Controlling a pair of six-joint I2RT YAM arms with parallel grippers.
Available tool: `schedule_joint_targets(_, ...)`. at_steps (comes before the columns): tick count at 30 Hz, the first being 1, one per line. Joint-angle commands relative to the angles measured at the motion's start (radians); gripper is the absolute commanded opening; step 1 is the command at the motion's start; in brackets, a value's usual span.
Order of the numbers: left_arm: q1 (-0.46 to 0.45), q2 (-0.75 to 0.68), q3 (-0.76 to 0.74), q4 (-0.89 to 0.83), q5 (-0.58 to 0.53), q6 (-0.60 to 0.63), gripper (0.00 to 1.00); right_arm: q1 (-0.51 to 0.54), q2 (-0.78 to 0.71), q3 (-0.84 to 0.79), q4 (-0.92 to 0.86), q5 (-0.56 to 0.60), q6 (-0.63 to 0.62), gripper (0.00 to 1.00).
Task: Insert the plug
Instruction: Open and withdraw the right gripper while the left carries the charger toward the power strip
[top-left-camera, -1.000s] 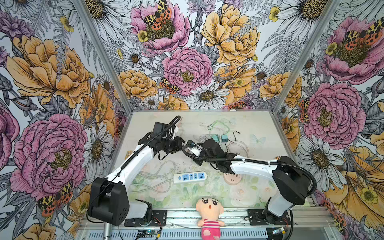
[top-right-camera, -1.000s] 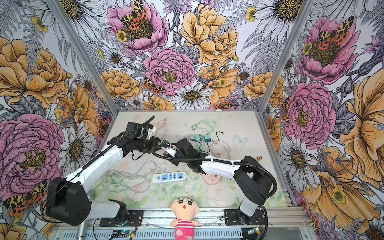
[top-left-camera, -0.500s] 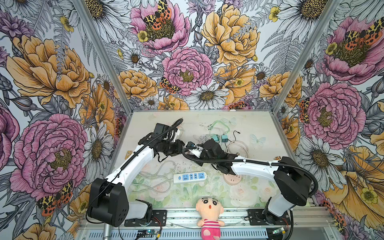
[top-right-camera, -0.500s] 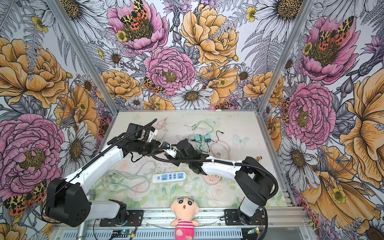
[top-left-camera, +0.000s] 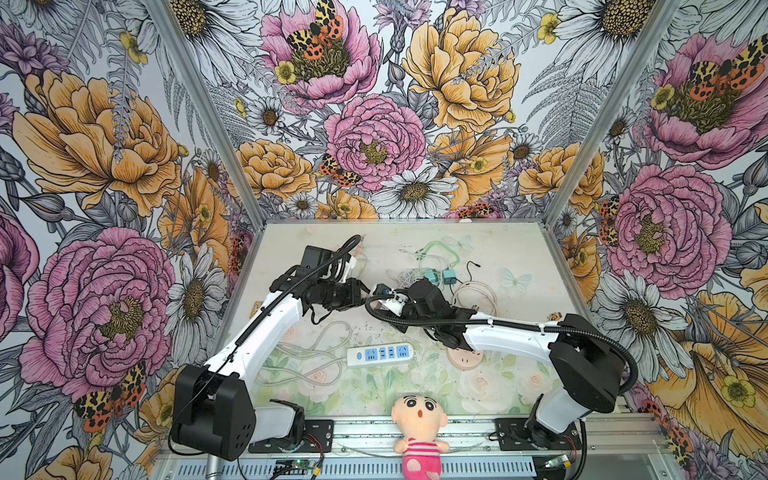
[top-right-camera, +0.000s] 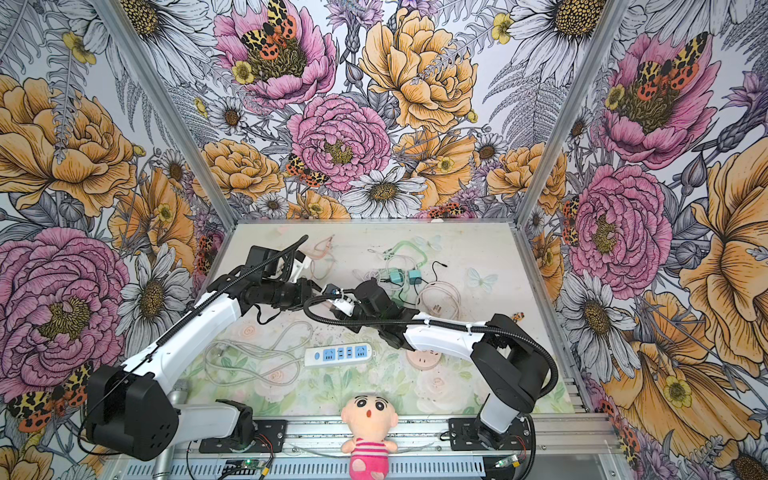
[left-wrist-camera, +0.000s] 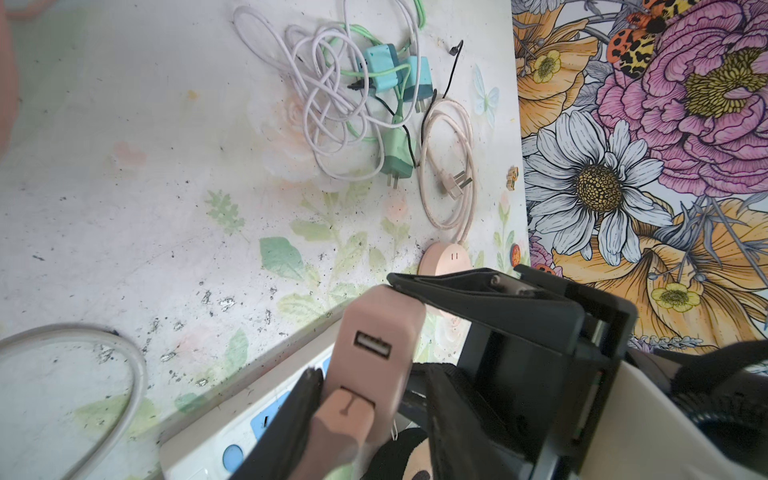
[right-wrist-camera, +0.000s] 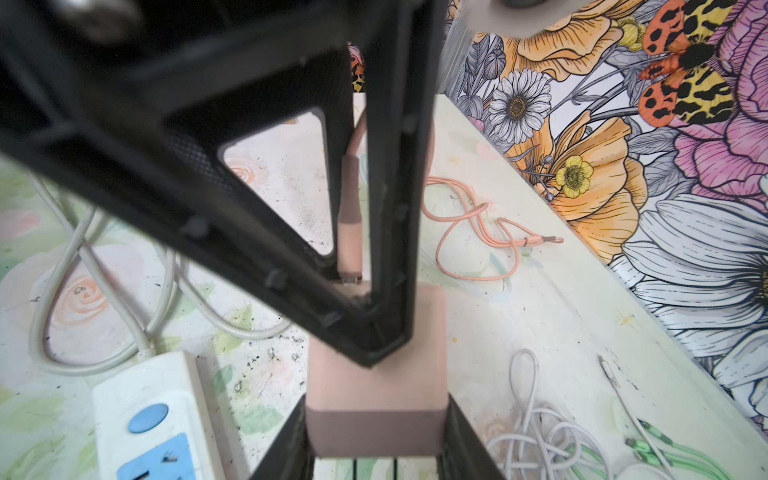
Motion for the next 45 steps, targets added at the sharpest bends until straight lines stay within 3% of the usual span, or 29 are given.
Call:
schedule_joint_targets(1,-0.013,0.009,-0.011,0.001,0.035,0.032,0.44,0.011,-0.030,0.006,0.029,-0.021,0.003,0.18)
schedule_joint_targets(18,-0.024,0.021,-0.005,0.019,0.034,0.046,0.36,0.025,-0.026,0.013,0.026,-0.031,0.008,0.18)
schedule_joint_targets(23,-0.024,0.026,-0.006,0.035,0.053,0.052,0.29,0.029,-0.023,0.017,0.026,-0.034,0.009,0.19)
schedule_joint_targets(26,-0.025,0.029,-0.005,0.037,0.066,0.064,0.19,0.031,-0.024,0.017,0.022,-0.022,0.009,0.20)
schedule_joint_targets(31,-0.017,0.007,-0.015,0.035,0.033,0.062,0.14,0.033,-0.037,0.028,-0.004,0.079,0.022,0.48)
schedule_joint_targets(38,-0.004,0.001,0.027,-0.058,-0.064,0.133,0.12,0.031,-0.112,0.002,-0.073,0.180,0.053,0.60)
schedule_joint_targets(45,-0.018,0.031,0.067,-0.139,-0.123,0.207,0.08,0.021,-0.282,-0.087,-0.156,0.305,0.098,0.70)
